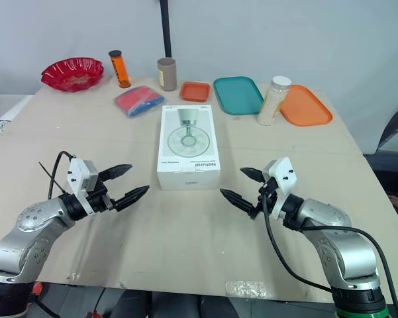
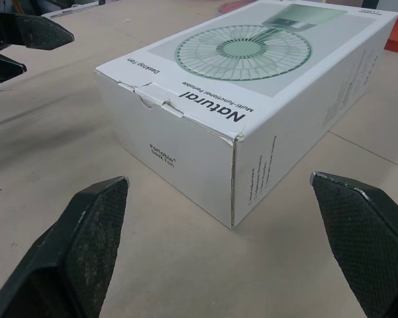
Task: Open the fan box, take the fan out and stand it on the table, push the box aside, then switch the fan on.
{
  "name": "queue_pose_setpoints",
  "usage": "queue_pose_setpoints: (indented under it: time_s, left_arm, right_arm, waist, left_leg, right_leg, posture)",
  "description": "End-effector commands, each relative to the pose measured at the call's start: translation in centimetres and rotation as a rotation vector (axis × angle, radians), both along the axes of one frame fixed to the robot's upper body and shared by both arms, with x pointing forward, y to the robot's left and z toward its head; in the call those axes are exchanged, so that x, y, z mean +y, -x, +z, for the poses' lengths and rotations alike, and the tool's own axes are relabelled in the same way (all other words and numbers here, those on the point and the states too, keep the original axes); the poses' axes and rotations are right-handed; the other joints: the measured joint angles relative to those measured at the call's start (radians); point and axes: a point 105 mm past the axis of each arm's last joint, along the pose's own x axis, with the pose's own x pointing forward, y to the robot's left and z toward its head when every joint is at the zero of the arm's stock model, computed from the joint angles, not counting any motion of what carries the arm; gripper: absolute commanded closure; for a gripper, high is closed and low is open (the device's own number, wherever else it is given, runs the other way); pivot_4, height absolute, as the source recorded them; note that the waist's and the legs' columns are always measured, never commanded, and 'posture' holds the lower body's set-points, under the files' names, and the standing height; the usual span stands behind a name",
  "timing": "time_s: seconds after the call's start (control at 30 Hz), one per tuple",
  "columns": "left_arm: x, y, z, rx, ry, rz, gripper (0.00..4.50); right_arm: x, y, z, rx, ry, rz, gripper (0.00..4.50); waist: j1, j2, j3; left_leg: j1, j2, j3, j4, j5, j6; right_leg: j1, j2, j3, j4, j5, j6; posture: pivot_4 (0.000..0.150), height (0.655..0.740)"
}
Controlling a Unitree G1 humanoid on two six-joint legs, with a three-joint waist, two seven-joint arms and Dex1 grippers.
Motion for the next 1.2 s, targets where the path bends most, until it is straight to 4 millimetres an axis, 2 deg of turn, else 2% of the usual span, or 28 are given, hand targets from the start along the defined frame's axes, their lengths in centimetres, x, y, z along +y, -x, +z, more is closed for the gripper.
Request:
queue_pose_setpoints:
  time_s: [0.03, 0.27, 0.77, 0.8, 0.87, 0.9, 0.93, 1.0, 1.1, 1.13, 1.17, 1.2]
  left_arm:
    - [-0.3, 0.4, 0.9, -0.043, -0.026, -0.044, 0.02]
    - [-0.4, -0.4, 0.9, -0.056, -0.055, -0.065, 0.02]
    - [-0.5, -0.4, 0.9, -0.065, -0.029, -0.065, 0.02]
    - [-0.4, -0.4, 1.2, -0.067, -0.015, -0.061, 0.41]
    - [-0.4, -0.2, 1.5, -0.074, 0.006, -0.086, 0.69]
    - [-0.4, -0.2, 1.6, -0.072, 0.012, -0.087, 1.12]
    - [-0.4, -0.2, 1.7, -0.079, 0.013, -0.089, 1.27]
    - [-0.3, -0.2, 1.9, -0.085, 0.018, -0.088, 2.11]
    - [-0.6, -0.6, 3.0, -0.117, 0.030, -0.115, 3.10]
    - [-0.7, -0.7, 3.3, -0.129, 0.030, -0.120, 3.31]
    - [-0.8, -0.9, 3.7, -0.139, 0.036, -0.123, 3.85]
    - [-0.9, -1.1, 4.0, -0.146, 0.040, -0.127, 3.93]
  right_arm:
    - [0.3, 0.4, 1.3, -0.060, 0.006, 0.004, 0.00]
    - [1.2, 0.1, 1.3, -0.074, -0.011, 0.014, 0.00]
    - [1.4, -0.2, 2.0, -0.076, -0.026, 0.018, 0.00]
    - [1.4, -0.2, 1.9, -0.074, -0.025, 0.021, 0.00]
    - [1.4, -0.3, 2.0, -0.077, -0.012, 0.023, 0.00]
    - [1.3, -0.4, 2.1, -0.078, -0.011, 0.022, 0.00]
    - [1.3, -0.5, 2.3, -0.085, -0.011, 0.019, 0.00]
    - [1.2, -0.6, 2.6, -0.094, -0.013, 0.013, 0.00]
    - [1.4, -0.6, 3.1, -0.112, -0.011, 0.007, 0.00]
    - [1.5, -0.6, 3.2, -0.115, -0.011, 0.007, 0.00]
    - [1.6, -0.6, 3.4, -0.119, -0.012, 0.007, 0.00]
    - [1.7, -0.6, 3.5, -0.124, -0.011, 0.005, 0.00]
  waist:
    - [0.000, 0.000, 0.000]
    - [0.000, 0.000, 0.000]
    - [0.000, 0.000, 0.000]
    - [0.000, 0.000, 0.000]
    - [0.000, 0.000, 0.000]
    - [0.000, 0.000, 0.000]
    - [0.000, 0.000, 0.000]
    - [0.000, 0.000, 0.000]
    - [0.000, 0.000, 0.000]
    - [0.000, 0.000, 0.000]
    - [0.000, 0.000, 0.000]
    - [0.000, 0.000, 0.000]
  left_leg:
    - [0.000, 0.000, 0.000, 0.000, 0.000, 0.000]
    - [0.000, 0.000, 0.000, 0.000, 0.000, 0.000]
    - [0.000, 0.000, 0.000, 0.000, 0.000, 0.000]
    - [0.000, 0.000, 0.000, 0.000, 0.000, 0.000]
    - [0.000, 0.000, 0.000, 0.000, 0.000, 0.000]
    - [0.000, 0.000, 0.000, 0.000, 0.000, 0.000]
    - [0.000, 0.000, 0.000, 0.000, 0.000, 0.000]
    - [0.000, 0.000, 0.000, 0.000, 0.000, 0.000]
    - [0.000, 0.000, 0.000, 0.000, 0.000, 0.000]
    - [0.000, 0.000, 0.000, 0.000, 0.000, 0.000]
    - [0.000, 0.000, 0.000, 0.000, 0.000, 0.000]
    - [0.000, 0.000, 0.000, 0.000, 0.000, 0.000]
  right_leg:
    - [0.000, 0.000, 0.000, 0.000, 0.000, 0.000]
    - [0.000, 0.000, 0.000, 0.000, 0.000, 0.000]
    - [0.000, 0.000, 0.000, 0.000, 0.000, 0.000]
    - [0.000, 0.000, 0.000, 0.000, 0.000, 0.000]
    - [0.000, 0.000, 0.000, 0.000, 0.000, 0.000]
    - [0.000, 0.000, 0.000, 0.000, 0.000, 0.000]
    - [0.000, 0.000, 0.000, 0.000, 0.000, 0.000]
    - [0.000, 0.000, 0.000, 0.000, 0.000, 0.000]
    - [0.000, 0.000, 0.000, 0.000, 0.000, 0.000]
    - [0.000, 0.000, 0.000, 0.000, 0.000, 0.000]
    - [0.000, 0.000, 0.000, 0.000, 0.000, 0.000]
    - [0.000, 0.000, 0.000, 0.000, 0.000, 0.000]
  posture:
    - [0.150, 0.7389]
    - [0.150, 0.7389]
    - [0.150, 0.7389]
    - [0.150, 0.7389]
    - [0.150, 0.7389]
    - [0.150, 0.7389]
    - [0.150, 0.7389]
    - [0.150, 0.7389]
    - [0.150, 0.7389]
    - [0.150, 0.7389]
    - [0.150, 0.7389]
    - [0.150, 0.7389]
